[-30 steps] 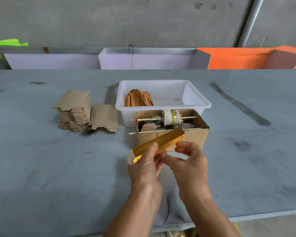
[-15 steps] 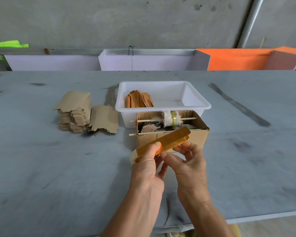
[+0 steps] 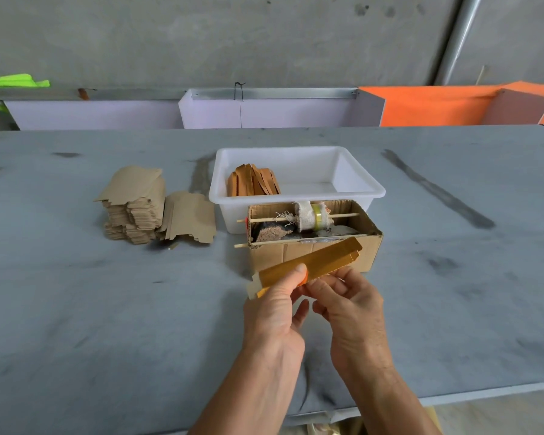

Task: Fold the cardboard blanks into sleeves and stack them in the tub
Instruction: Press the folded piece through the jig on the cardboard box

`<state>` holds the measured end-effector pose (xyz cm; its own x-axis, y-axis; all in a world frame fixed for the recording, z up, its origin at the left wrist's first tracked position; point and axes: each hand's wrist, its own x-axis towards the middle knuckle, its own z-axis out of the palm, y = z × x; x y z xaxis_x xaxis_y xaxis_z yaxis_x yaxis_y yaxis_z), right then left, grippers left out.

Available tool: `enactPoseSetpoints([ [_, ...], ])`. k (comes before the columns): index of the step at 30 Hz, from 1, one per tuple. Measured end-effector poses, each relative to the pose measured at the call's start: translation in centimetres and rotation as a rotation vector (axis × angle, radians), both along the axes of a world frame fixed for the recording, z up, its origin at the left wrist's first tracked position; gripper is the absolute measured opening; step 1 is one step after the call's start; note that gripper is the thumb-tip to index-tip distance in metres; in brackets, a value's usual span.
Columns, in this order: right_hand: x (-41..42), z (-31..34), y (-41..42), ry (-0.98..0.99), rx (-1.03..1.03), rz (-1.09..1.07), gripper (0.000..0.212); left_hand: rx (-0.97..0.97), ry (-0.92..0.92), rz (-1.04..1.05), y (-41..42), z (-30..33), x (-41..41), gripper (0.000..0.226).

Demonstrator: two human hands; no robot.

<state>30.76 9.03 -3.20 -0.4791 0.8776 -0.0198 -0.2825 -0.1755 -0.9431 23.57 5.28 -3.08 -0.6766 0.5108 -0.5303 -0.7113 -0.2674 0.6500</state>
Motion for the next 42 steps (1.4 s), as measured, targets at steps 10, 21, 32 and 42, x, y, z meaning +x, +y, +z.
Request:
enactPoseSetpoints([
  [10,-0.7,0.3,-0.8,0.087,-0.365,0.045,0.018,-0.013,0.012,-0.002,0.1,-0.4,0.1,0.022],
  [21,-0.7,0.5,0.6,-0.058,-0.256,-0.021,0.01,-0.022,0.267,0.039,-1.0,-0.9,-0.2,0.012],
  [32,-0.4,1.8,2.5,-0.084,-0.271,-0.01,0.01,-0.045,0.541,0.012,-1.8,0.0,-0.9,0.014],
  [42,0.0,3.2,3.7,-0.002,-0.324,-0.019,0.016,-0.075,0.634,-0.049,-2.5,1.6,-2.2,0.014],
])
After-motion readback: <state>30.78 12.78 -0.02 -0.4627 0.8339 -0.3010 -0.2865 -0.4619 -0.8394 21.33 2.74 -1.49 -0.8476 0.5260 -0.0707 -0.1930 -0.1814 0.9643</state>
